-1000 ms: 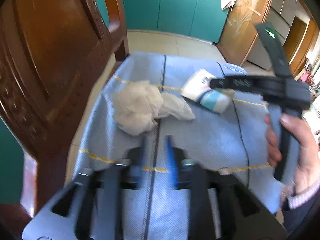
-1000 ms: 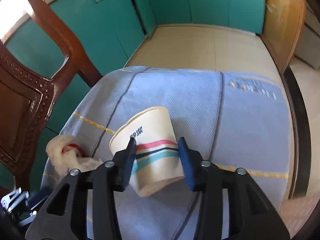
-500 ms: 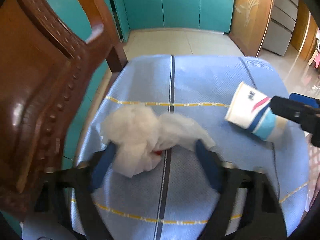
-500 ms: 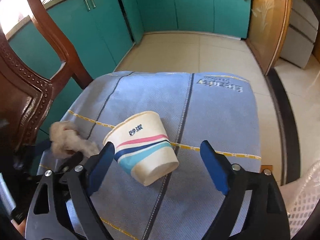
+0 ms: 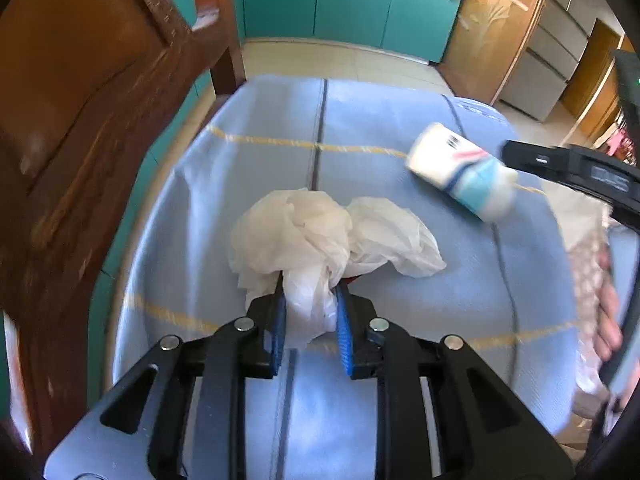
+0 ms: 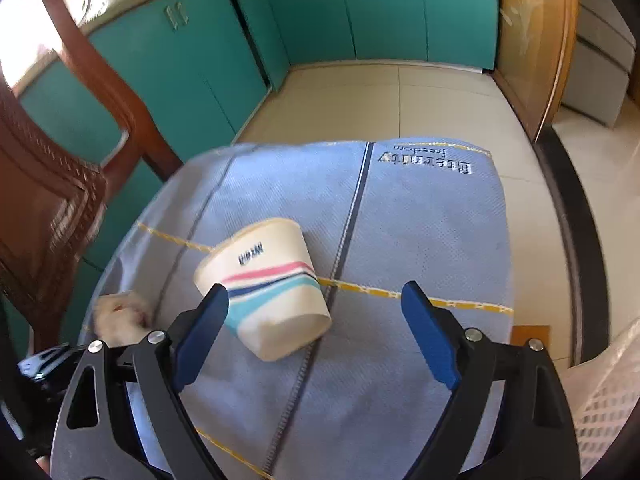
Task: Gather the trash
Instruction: 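Grasp the white tissue bag with the left gripper while the right grasps the striped paper cup, then carry the tissue bag and paper cup over the basket with both grippers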
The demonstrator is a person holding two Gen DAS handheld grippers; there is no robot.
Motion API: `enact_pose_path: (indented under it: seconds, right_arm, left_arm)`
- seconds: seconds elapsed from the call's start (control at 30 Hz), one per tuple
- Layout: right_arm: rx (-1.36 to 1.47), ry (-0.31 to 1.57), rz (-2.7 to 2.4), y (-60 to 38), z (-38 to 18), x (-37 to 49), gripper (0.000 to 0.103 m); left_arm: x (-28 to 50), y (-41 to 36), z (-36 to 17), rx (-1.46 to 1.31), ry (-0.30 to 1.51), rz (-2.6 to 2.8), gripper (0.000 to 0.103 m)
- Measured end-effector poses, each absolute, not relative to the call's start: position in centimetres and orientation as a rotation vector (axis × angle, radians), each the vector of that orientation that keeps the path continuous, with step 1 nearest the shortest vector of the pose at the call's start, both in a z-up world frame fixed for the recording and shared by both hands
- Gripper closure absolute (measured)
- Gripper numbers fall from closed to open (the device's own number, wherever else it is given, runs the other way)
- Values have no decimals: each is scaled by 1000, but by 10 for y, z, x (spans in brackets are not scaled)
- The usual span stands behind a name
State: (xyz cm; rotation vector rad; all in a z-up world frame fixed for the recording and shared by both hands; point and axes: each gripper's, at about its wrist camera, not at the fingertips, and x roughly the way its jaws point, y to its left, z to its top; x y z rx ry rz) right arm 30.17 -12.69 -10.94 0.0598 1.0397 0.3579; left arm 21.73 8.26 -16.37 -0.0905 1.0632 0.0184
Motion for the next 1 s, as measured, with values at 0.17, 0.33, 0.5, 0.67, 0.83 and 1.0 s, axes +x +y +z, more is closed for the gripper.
enact_pose_path:
  seconds: [0.17,0.33,0.5,0.67,0.83,1.0]
  right_arm:
    - [-78,1028,424,-102,-108,303,16]
    - [-191,1064,471,-71,-121,313,13]
    - [-287,1123,466,-50,-145,317,13]
    - [-246,1141,471,-54,-151,317,30]
    - [-198,1138,452,-62,-150,311,31]
    - [-171,1096,366,-79,-136,295,31]
  left_arm:
    - [208,82,-165,-101,1086,-5,80]
    - [213,78,-171,-64,1100,-6,77]
    - [216,73,-173,-37,1107,-2,69]
    - [222,73,-176,-36,1105,5,67]
    - [223,73,-179,-40,1083,21,68]
    - [222,74,-176,-68,1052,33,76]
